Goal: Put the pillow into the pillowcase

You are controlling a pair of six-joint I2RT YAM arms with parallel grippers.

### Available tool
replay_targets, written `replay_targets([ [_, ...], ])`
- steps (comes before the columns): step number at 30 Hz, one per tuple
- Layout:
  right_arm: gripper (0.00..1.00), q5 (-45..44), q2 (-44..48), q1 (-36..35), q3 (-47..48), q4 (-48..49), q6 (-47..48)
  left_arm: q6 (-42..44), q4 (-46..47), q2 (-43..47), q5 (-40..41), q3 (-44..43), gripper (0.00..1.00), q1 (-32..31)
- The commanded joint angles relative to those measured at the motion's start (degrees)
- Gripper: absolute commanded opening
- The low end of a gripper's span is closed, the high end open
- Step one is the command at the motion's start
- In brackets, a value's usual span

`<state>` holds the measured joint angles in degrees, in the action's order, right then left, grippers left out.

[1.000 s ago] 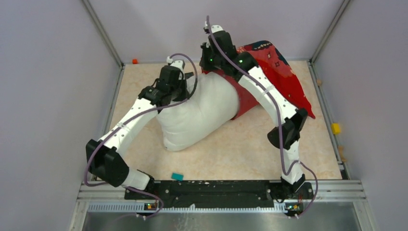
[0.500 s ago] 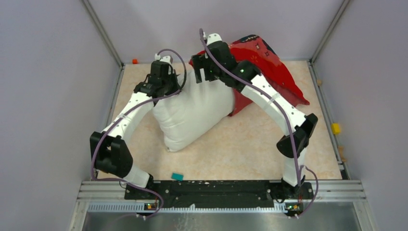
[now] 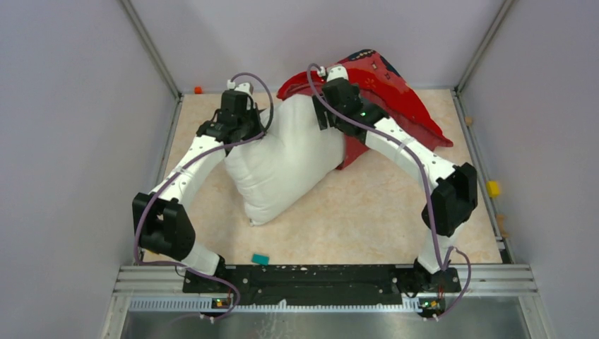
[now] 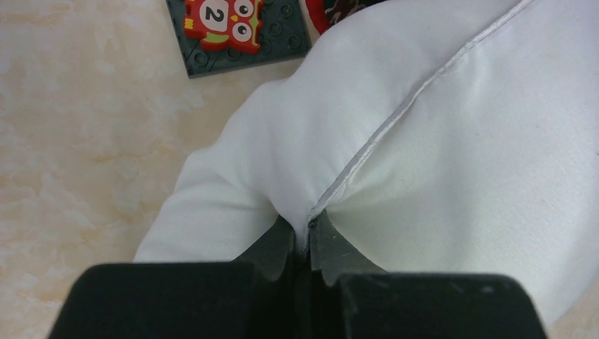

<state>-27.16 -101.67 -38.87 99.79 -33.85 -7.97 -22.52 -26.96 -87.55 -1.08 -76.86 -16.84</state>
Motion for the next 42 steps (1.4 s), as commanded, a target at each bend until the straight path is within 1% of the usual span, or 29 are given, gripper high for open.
replay_targets([
  [1,0.78,-10.9,-1.8,0.0,0.5,6.3,1.7,0.3,-3.7,-1.1,0.0,2.6,0.0,0.4],
  [3,0.73,-12.9,-1.4,0.7,-1.1,8.8,1.5,0.3,-3.3,-1.0,0.3,3.3,0.0,0.9],
  [5,0.63,-14.3,-1.1,1.0,-2.3,11.0,1.6,0.3,-3.3,-1.2,0.5,3.9,0.0,1.4],
  [7,0.46,-15.0,-1.3,1.0,-2.1,12.1,1.6,0.1,-2.9,-1.4,0.6,4.6,0.0,1.7],
  [9,0.27,-15.2,-1.5,1.0,-1.0,11.5,1.1,-0.3,-2.2,-1.7,2.6,5.5,0.0,2.2],
  [11,0.12,-14.9,-1.9,1.0,0.2,11.0,1.5,-0.9,-1.5,-2.1,3.2,6.4,0.0,2.4],
  [12,0.01,-14.9,-2.4,1.0,1.3,10.4,1.8,-1.1,-1.1,-2.4,3.4,6.8,0.0,2.5],
  [16,0.0,-13.2,-3.4,0.7,4.4,7.6,2.4,-2.2,0.2,-2.6,3.7,8.6,0.0,2.8],
  [18,0.0,-11.3,-2.3,-1.5,4.7,5.8,1.7,-3.0,1.0,-3.1,3.0,9.0,0.0,3.0],
  [21,0.0,-9.0,-0.9,-9.1,6.8,-0.1,-1.5,-4.6,1.7,-5.5,1.9,7.7,0.0,3.4],
  [23,0.0,-8.9,-0.3,-17.4,7.4,-2.8,-4.1,-5.9,2.2,-8.5,1.4,6.0,0.0,4.1],
  [24,0.0,-8.5,-0.1,-20.3,7.3,-3.3,-5.3,-6.5,2.2,-10.1,-0.8,4.8,0.0,4.4],
  [26,0.0,-6.5,-0.3,-23.4,6.3,-4.1,-8.2,-7.7,1.9,-12.9,-3.1,2.5,0.0,5.3],
  [27,0.0,-5.0,-0.4,-23.5,5.1,-4.1,-9.6,-8.1,1.7,-14.0,-3.9,1.4,0.0,5.6],
  [29,0.0,-5.1,-0.5,-22.7,1.7,-3.8,-10.7,-8.6,1.6,-15.4,-4.4,-0.4,0.0,6.0],
  [30,0.0,-4.0,-0.6,-21.6,0.6,-4.1,-11.4,-8.5,3.3,-15.9,-4.5,-1.2,0.0,6.5],
  [32,0.0,-1.8,0.6,-19.4,-2.4,-2.6,-12.0,-8.2,0.9,-17.0,-4.9,-4.0,0.0,8.1],
  [34,0.0,0.3,2.0,-16.7,-4.5,-1.3,-11.7,-6.7,0.9,-18.1,-8.6,-6.6,0.0,9.7],
  [36,0.0,1.2,1.9,-15.0,-3.3,-2.1,-11.4,-5.2,-1.0,-19.5,-12.2,-10.6,0.06,10.2],
  [37,0.0,1.2,1.6,-14.9,-2.3,-2.4,-10.9,-4.7,-2.4,-19.7,-12.7,-12.2,0.12,10.1],
  [38,0.0,1.4,1.4,-14.8,-1.1,-2.5,-10.3,-4.2,-2.7,-19.3,-13.2,-12.9,0.2,10.1],
  [39,0.0,1.2,0.7,-14.8,0.0,-2.8,-9.9,-3.7,-2.9,-18.4,-13.4,-13.2,0.31,10.1],
  [40,0.0,0.7,0.0,-14.8,1.4,-3.5,-9.6,-3.3,-3.1,-17.0,-13.1,-13.1,0.4,10.1],
  [42,0.0,0.7,-1.9,-13.9,4.9,-5.1,-9.6,-2.3,-3.5,-13.5,-11.8,-12.3,0.65,10.1],
])
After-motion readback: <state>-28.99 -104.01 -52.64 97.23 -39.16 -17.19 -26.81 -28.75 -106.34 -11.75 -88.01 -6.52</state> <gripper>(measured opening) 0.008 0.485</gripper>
